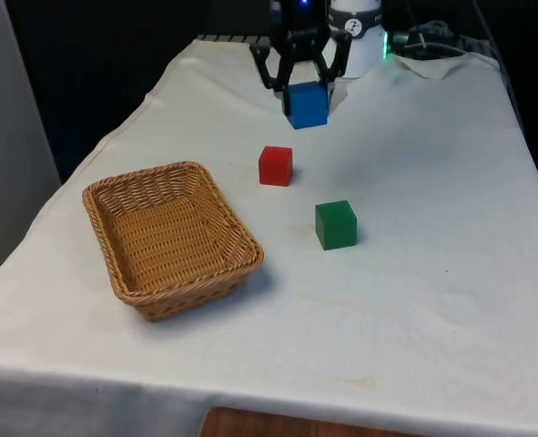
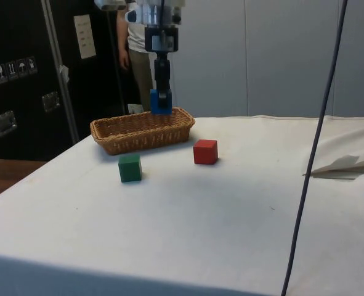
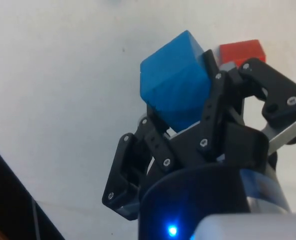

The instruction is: Pick up the blue cube and place it into the basket.

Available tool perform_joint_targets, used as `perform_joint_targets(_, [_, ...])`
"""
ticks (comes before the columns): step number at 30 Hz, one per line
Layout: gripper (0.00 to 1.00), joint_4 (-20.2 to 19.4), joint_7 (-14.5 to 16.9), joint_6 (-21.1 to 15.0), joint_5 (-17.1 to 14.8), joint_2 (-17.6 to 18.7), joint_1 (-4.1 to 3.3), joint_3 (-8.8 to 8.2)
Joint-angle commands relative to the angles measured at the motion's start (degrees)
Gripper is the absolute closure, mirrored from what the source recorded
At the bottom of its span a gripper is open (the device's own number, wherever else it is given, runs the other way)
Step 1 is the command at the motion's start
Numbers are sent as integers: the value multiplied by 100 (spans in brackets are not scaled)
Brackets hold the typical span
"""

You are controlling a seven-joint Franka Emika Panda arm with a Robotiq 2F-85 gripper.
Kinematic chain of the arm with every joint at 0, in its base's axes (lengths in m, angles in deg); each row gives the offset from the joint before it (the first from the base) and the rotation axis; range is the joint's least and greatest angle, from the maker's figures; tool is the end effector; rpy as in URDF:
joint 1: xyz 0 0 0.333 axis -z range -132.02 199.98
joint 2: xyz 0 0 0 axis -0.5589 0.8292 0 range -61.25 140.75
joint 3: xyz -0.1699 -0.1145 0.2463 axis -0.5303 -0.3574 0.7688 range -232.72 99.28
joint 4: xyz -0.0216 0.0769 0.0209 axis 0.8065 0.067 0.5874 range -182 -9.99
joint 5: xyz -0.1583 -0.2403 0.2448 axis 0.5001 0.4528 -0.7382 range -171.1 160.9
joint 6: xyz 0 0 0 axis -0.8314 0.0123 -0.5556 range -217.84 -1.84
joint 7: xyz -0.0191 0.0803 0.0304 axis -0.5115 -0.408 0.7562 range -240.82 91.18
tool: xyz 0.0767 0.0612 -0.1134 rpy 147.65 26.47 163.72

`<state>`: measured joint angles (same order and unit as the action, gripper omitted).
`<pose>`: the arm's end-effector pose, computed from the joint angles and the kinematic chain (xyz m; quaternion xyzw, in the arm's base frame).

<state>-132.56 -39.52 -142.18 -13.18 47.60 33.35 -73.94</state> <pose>0.5443 -0.0585 0.2990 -0.9784 -0.1983 -0.0551 0.0213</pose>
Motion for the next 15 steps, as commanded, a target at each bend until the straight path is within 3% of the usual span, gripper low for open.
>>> perform_joint_targets(1, [100, 74, 97, 52, -80, 57, 34, -17])
perform_joint_targets(5, [100, 92, 80, 17, -6, 86, 17, -92])
perform_joint_targets(13, [100, 510, 218, 229, -52, 401, 69, -252])
perform_joint_targets(15, [100, 556, 189, 206, -6, 453, 46, -304])
